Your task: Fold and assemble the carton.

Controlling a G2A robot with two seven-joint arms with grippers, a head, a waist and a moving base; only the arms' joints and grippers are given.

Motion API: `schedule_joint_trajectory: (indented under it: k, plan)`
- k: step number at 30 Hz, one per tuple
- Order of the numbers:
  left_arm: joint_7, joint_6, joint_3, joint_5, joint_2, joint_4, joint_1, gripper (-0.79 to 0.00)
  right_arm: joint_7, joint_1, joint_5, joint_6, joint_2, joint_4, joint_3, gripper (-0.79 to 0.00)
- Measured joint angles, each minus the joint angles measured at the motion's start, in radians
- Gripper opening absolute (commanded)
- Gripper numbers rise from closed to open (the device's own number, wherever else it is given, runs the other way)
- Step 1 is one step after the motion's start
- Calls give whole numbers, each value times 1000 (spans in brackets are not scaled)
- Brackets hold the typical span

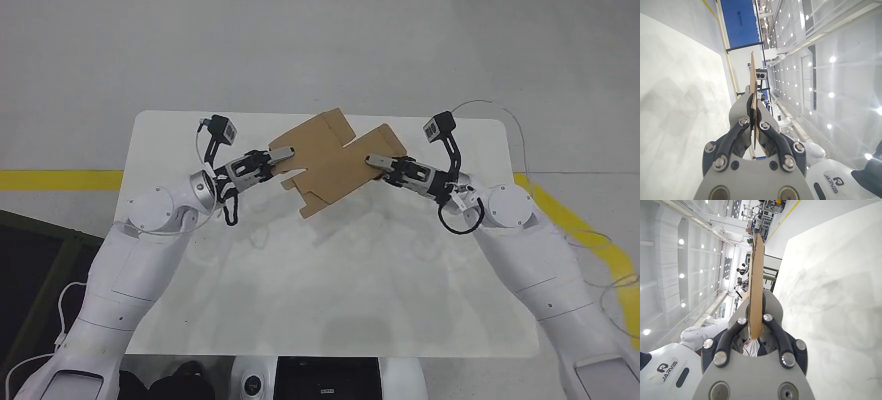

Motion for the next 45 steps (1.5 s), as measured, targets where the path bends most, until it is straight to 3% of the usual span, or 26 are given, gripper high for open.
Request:
schedule_joint_trajectory:
  k: [4, 11, 13, 23, 40, 45]
  plan:
    - [-33, -8, -18, 38, 5, 16, -4, -785, 59, 7, -34, -51, 7, 25, 32, 0]
    - [-152, -42, -65, 16, 16, 32, -3, -785, 327, 71, -62, -203, 13, 105, 37, 0]
    - [-177, -47, -74, 14, 19, 35, -1, -785, 363, 95, -64, -205, 12, 100, 19, 0]
    - [-353, -99, -92, -1, 32, 15, 27, -785, 379, 195, -52, -173, 33, 92, -130, 0]
    - [-356, -107, -79, -7, 33, 14, 33, -785, 338, 250, 82, -214, 88, 50, -353, 0]
    - [-358, -102, -78, -11, 33, 15, 32, -785, 336, 257, 84, -217, 92, 47, -367, -145]
